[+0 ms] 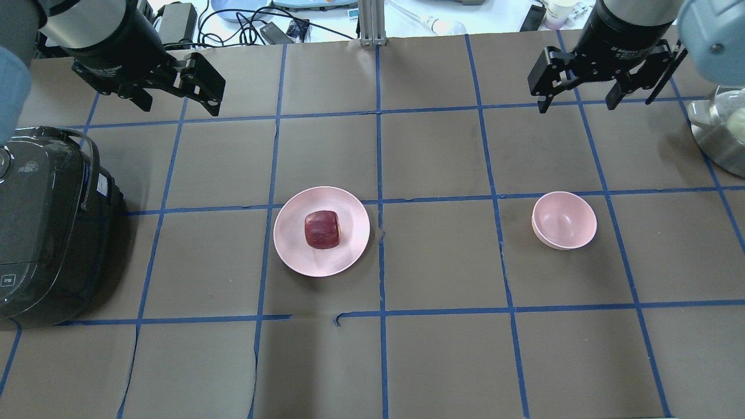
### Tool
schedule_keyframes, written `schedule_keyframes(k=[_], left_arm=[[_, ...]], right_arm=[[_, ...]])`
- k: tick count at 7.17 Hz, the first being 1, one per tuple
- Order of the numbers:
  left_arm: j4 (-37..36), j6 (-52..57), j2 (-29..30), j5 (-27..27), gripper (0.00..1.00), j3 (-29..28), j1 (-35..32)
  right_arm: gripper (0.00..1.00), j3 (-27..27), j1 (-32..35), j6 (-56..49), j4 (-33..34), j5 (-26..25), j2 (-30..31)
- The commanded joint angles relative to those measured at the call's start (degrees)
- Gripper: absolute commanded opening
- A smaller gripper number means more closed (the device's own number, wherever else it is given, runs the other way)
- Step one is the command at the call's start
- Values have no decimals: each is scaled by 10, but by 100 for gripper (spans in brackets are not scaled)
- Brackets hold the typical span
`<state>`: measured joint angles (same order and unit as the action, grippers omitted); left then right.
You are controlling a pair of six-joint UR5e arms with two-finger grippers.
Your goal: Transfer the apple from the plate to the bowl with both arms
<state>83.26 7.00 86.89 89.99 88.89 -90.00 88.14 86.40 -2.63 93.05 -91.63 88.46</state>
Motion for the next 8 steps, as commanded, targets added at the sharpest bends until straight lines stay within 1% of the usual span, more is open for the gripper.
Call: schedule_keyframes(k=[1,2,4,6,7,8], left_arm=[[0,-1,8,-5,100,1,0],[1,0,19,-1,100,-2,-3],[-6,-8,51,2,100,-2,-41],[-20,-106,102,1,100,4,-60],[-24,-148,127,2,100,7,-85],[-68,-213,150,2,100,26,-111]], right_arm=[[100,1,-3,1,1,-1,-4],[100,1,-6,-7,1,-3,-6],[100,12,-14,-9,25,-10,-13],[100,45,-46,-11,104,-13,-29],[100,71,-60,-12,109,-8,-29],[100,106,-64,-12,114,-10,-34]])
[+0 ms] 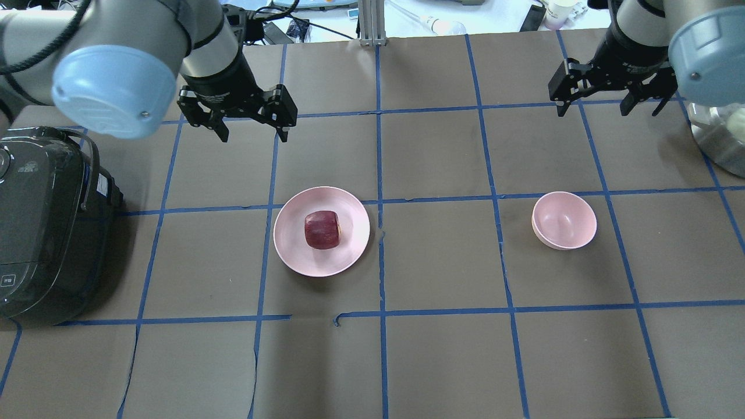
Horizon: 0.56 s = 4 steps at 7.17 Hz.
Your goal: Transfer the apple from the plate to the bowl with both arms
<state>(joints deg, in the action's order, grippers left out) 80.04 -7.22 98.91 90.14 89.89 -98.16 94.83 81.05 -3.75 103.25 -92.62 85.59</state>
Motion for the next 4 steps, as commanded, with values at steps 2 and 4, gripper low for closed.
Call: schedule_keyframes(k=[2,4], left_arm=[[-135,-116,63,0,100,93,-45],[-179,-136,81,-5,100,151,-52]], right_arm=[[100,91,-40,-64,88,-3,-53],[100,119,-81,-128,85,-1,-72]])
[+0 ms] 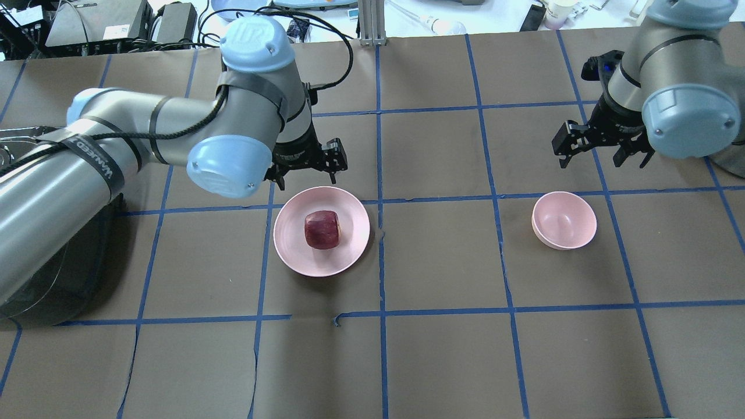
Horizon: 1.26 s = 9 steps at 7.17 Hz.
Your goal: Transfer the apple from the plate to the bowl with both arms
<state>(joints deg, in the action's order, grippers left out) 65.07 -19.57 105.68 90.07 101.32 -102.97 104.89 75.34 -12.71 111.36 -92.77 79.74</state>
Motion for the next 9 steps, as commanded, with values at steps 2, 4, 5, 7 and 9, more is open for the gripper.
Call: schedule_keyframes(k=[2,4,5,7,9], left_arm=[[-31,-18,33,-6,100,48,-7],[-32,-37,50,-8,100,49,-8],[-31,-36,54,-7,100,48,-10],[-34,-44,54,-7,38,48,-13],[-38,-38,44,-7,4,42,-13]], right_arm=[[100,44,-31,-42,9,2,-28],[100,65,-31,-39,22,2,-45],[100,70,-32,-39,23,1,-50],[86,78,-35,-41,23,0,-62],[23,84,-42,-43,22,5,-63]])
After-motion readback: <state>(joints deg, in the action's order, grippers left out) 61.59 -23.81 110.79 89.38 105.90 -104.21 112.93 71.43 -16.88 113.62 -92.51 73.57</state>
